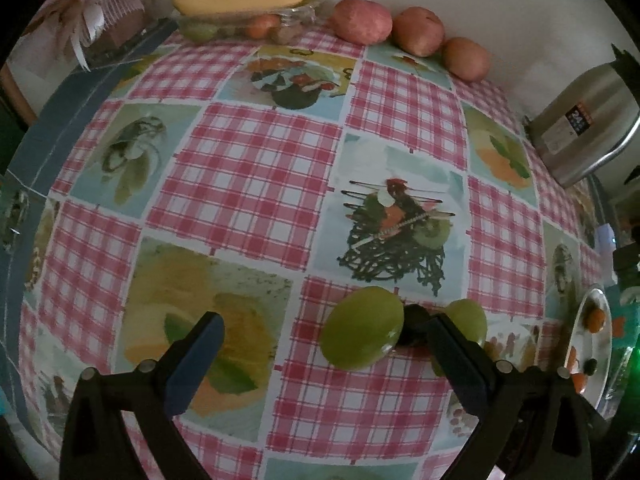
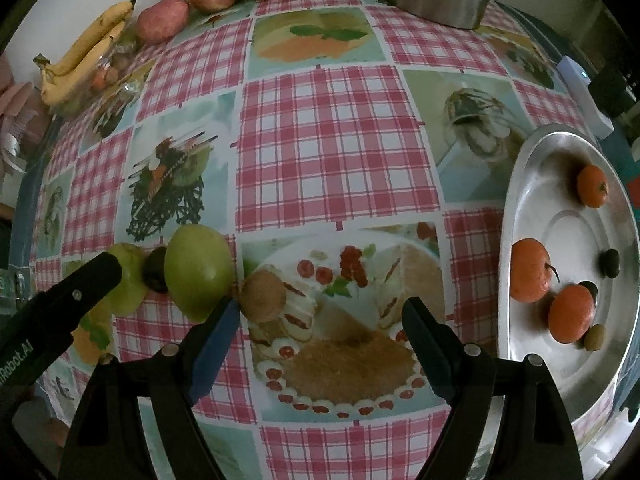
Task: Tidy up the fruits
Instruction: 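Move left tool to the large green fruit while right tool approaches the brown kiwi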
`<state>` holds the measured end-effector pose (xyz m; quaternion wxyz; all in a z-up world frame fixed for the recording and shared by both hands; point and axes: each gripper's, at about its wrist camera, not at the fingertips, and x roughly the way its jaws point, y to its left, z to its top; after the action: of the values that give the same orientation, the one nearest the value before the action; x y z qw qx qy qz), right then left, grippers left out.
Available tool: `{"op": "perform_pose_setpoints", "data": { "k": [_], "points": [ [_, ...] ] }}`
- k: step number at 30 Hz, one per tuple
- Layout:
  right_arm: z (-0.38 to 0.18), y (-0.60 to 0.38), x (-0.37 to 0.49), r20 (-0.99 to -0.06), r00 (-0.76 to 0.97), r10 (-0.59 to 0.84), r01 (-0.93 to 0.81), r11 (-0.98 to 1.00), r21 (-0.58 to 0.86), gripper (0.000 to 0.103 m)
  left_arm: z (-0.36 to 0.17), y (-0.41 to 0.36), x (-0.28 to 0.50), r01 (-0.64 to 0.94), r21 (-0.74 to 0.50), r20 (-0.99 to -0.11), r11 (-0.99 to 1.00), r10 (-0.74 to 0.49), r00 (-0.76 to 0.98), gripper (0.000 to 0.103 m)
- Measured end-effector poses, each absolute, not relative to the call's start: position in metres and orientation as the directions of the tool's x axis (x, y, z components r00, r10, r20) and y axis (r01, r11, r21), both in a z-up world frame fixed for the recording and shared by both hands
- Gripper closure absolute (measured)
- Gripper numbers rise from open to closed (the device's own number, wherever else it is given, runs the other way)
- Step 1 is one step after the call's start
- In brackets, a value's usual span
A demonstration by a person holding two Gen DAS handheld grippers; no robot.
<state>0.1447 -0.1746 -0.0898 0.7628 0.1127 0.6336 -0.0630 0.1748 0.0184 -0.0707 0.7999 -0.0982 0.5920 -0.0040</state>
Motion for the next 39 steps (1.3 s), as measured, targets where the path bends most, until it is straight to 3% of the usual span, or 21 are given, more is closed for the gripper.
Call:
{"op": "perform_pose_setpoints", "data": {
  "k": [15,25,28,39],
  "points": [
    [-0.094,-0.172,0.146,-0.983,0.179,0.042,0.214,0.973,0.081,0.019,-0.075,0.015,0.174,-0.107,-0.243,-0.936,0.964,-0.204,0.286,0.044],
    [-0.098,-0.178,0.147,-0.982,0.181,0.044,0.222,0.971,0.085,0.019,-0.062,0.047,0.17,-0.246,-0.216,-0.921,0.945,-0.115,0.371,0.043],
    [-0.099,-0.178,0.149,-0.981,0.192,0.031,0.217,0.973,0.074,0.019,-0.065,0.052,0.171,-0.25,-0.259,-0.917,0.933,-0.156,0.368,0.042],
    [-0.098,-0.172,0.154,-0.976,0.219,0.009,0.168,0.985,0.047,0.02,-0.065,0.042,0.176,-0.202,-0.237,-0.924,0.95,-0.156,0.349,0.026]
  ]
}}
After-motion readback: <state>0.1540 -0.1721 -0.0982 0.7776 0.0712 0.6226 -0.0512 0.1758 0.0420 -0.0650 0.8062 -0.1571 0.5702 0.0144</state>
